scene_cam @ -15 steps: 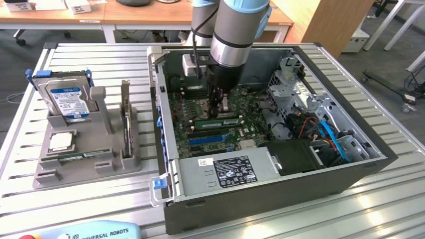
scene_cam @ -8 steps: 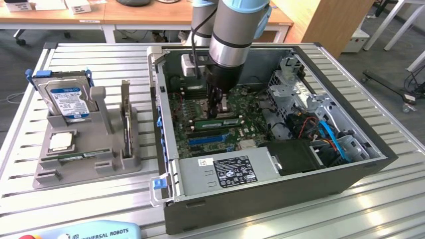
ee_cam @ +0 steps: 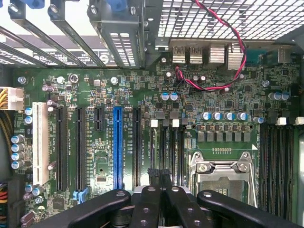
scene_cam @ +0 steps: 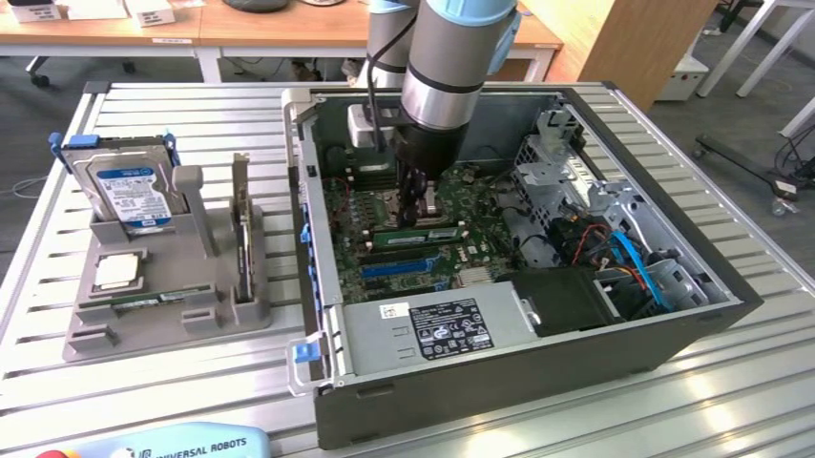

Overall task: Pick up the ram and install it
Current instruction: 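Press down the ram until it locks into place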

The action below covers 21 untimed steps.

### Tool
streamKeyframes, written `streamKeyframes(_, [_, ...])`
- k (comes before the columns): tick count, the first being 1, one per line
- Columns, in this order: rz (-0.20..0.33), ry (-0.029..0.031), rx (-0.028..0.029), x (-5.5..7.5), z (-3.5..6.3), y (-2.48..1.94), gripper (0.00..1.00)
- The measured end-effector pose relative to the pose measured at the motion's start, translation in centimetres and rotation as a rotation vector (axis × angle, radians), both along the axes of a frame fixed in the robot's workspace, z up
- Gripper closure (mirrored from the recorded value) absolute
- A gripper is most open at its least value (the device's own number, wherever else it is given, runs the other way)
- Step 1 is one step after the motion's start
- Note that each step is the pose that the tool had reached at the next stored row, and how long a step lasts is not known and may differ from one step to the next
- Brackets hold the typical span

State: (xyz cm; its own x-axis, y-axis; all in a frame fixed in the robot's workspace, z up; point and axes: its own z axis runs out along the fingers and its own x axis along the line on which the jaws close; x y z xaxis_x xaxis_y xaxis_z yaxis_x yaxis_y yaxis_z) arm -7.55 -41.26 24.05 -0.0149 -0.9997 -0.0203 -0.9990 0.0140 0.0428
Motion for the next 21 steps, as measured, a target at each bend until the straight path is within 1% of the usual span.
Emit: streamKeyframes(21, [0.0, 0.0, 0.0, 0.0, -0.19, 0.0, 0.9])
